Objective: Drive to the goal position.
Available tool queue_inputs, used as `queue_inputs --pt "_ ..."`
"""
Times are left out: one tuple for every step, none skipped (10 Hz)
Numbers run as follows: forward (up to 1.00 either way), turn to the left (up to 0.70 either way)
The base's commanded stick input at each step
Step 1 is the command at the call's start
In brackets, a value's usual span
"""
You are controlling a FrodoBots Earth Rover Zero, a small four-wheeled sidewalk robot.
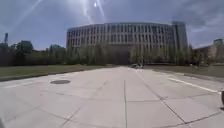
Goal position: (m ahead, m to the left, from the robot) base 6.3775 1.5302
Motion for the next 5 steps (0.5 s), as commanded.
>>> queue_inputs --pt "0.5 -0.18" --pt "0.5 -0.21" --pt "0.5 -0.21" --pt "0.5 -0.12" --pt "0.5 0.0"
